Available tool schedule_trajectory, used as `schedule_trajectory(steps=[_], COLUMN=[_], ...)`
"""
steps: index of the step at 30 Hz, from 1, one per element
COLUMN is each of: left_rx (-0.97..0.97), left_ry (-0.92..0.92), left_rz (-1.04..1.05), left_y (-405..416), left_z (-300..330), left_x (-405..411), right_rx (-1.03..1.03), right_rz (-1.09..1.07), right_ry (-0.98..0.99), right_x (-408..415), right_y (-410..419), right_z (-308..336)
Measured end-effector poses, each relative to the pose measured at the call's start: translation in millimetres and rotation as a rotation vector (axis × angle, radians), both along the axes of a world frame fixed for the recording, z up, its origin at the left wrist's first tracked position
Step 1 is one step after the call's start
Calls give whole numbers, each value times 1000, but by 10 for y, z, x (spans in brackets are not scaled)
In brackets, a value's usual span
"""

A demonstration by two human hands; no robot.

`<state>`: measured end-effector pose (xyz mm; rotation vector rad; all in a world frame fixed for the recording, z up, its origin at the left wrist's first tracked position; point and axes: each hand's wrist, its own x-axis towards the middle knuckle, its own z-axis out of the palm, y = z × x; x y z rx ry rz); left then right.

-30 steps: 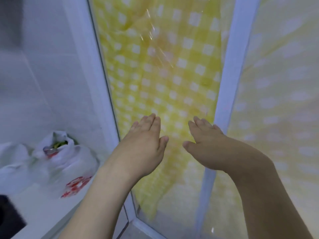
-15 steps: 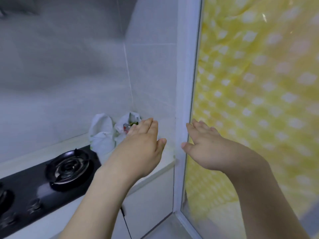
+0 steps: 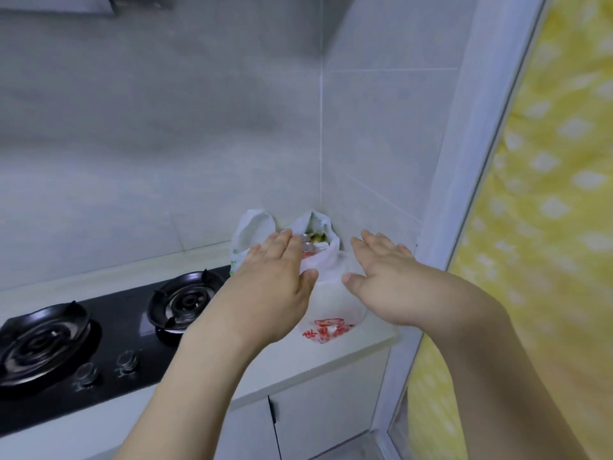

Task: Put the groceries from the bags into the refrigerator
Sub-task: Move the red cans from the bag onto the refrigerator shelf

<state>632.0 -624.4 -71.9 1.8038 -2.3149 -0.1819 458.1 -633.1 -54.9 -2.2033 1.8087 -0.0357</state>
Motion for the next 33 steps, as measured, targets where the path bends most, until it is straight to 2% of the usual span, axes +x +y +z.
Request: schedule_trajectory(steps=[11, 28, 33], left_rx=[-31, 17, 56], left_ry=[-6, -18, 18], left_rz=[37, 74, 55], left_y=[-1028, -2505, -2912], left_z=[32, -192, -395], left_x=[-101, 1177, 1306], right_rx=[-45, 1, 55], right_rz=[68, 87, 63], right_ry=[-17, -72, -11], right_x=[-85, 1013, 1025], right_y=[-1171, -2815, -3178], right_z=[28, -260, -532])
